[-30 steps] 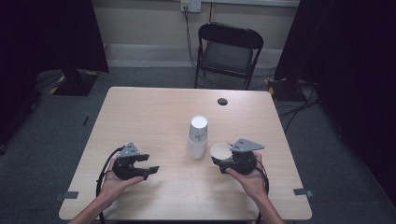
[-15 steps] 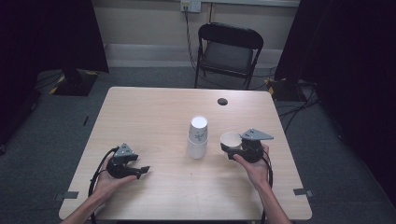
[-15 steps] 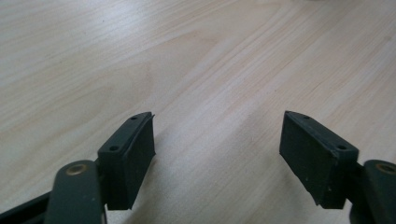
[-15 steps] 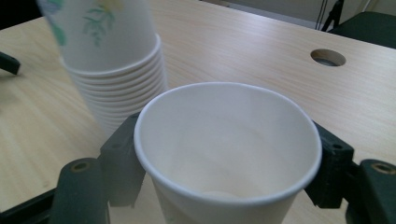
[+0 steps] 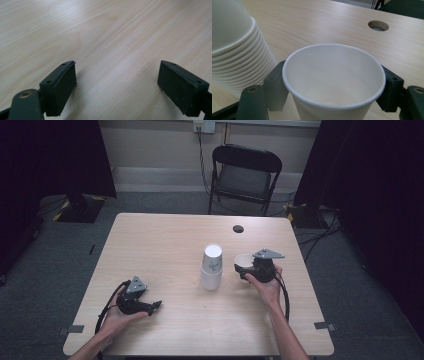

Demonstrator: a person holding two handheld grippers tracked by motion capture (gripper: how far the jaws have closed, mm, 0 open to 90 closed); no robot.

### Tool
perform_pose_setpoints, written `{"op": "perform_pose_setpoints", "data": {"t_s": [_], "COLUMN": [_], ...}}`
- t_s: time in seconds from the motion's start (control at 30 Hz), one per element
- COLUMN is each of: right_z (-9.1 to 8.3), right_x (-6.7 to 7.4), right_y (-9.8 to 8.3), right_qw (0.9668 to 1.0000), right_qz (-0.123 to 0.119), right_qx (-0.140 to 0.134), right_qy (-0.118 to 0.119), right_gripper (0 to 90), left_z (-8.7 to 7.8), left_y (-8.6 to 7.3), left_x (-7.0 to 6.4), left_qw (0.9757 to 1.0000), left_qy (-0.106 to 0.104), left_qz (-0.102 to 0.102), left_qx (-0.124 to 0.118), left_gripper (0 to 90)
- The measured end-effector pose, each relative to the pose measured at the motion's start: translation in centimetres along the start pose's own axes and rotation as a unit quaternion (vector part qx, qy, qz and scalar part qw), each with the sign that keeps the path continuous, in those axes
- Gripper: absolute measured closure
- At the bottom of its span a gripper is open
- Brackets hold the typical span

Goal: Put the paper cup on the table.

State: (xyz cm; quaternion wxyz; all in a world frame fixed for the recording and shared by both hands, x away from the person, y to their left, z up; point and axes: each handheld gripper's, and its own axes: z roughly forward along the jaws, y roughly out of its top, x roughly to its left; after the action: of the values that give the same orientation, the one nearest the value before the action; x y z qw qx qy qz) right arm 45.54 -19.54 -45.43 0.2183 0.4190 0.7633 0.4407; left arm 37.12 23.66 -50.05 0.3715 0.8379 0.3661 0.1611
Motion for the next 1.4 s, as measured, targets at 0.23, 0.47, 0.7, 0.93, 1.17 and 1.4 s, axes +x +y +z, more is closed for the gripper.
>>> {"op": "perform_pose_setpoints", "data": {"t_s": [0.23,0.47,0.7,0.93,1.17,1.4], "right_z": [0.9,-0.1,-0.7,-0.6,-1.2,-2.2], "right_x": [-0.1,-0.1,0.1,0.2,0.1,0.2], "right_y": [-0.6,-1.4,-1.8,-2.1,-2.2,-2.2], "right_qw": [1.0000,0.9999,0.9998,0.9995,0.9995,0.9996], "right_qz": [0.004,0.004,0.001,0.004,0.014,0.018], "right_qx": [0.000,0.006,0.019,0.030,0.028,0.020], "right_qy": [-0.008,-0.009,-0.009,-0.009,-0.007,-0.001], "right_gripper": [25.6,25.2,24.4,18.0,15.0,14.8], "left_z": [0.0,0.0,-0.3,-0.3,-0.3,-0.3], "left_y": [0.0,0.0,-0.3,-0.4,-0.3,-0.3], "left_x": [0.0,0.0,0.1,0.3,0.4,0.4], "left_qw": [1.0000,1.0000,1.0000,0.9999,0.9998,0.9998], "left_qy": [0.002,0.003,0.004,0.010,0.013,0.013], "left_qz": [-0.001,-0.004,-0.005,-0.011,-0.008,-0.009], "left_qx": [0.001,0.001,0.002,0.004,0.008,0.008], "left_gripper": [14.7,14.5,14.2,10.5,9.0,8.9]}}
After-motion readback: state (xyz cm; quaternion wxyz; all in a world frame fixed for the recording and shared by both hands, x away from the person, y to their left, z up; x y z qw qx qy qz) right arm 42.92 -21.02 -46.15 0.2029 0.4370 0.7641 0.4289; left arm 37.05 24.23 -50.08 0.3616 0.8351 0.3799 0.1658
